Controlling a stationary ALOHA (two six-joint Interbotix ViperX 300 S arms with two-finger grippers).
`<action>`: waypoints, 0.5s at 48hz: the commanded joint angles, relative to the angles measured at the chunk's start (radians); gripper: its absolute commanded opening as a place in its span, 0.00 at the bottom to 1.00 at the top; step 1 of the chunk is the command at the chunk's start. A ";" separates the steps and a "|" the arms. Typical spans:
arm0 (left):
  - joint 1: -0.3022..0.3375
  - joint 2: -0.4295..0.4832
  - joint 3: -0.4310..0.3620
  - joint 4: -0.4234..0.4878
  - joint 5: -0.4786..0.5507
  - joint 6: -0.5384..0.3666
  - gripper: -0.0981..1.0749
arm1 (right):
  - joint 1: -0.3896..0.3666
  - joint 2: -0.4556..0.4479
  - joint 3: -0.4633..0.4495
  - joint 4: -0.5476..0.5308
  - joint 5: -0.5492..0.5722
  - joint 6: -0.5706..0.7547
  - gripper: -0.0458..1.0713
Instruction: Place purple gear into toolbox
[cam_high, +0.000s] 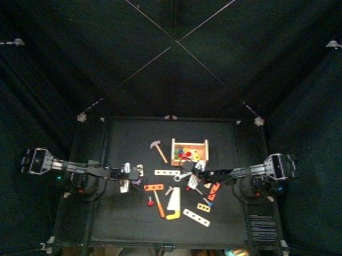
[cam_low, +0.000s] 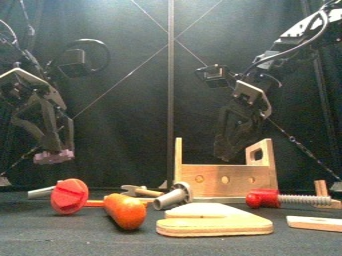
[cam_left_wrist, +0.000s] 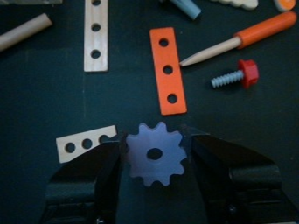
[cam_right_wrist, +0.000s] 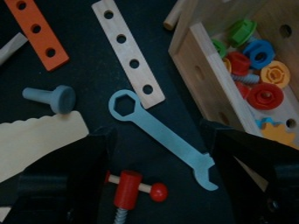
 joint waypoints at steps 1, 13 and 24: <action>-0.009 -0.014 -0.006 -0.011 -0.038 0.000 0.72 | 0.003 -0.055 -0.021 -0.003 -0.003 0.000 0.97; -0.002 -0.020 -0.055 0.015 -0.187 0.005 0.72 | 0.008 -0.181 0.005 -0.026 0.003 0.002 0.97; 0.104 0.011 -0.110 0.015 -0.457 0.002 0.72 | 0.002 -0.273 0.081 -0.025 0.009 0.008 0.97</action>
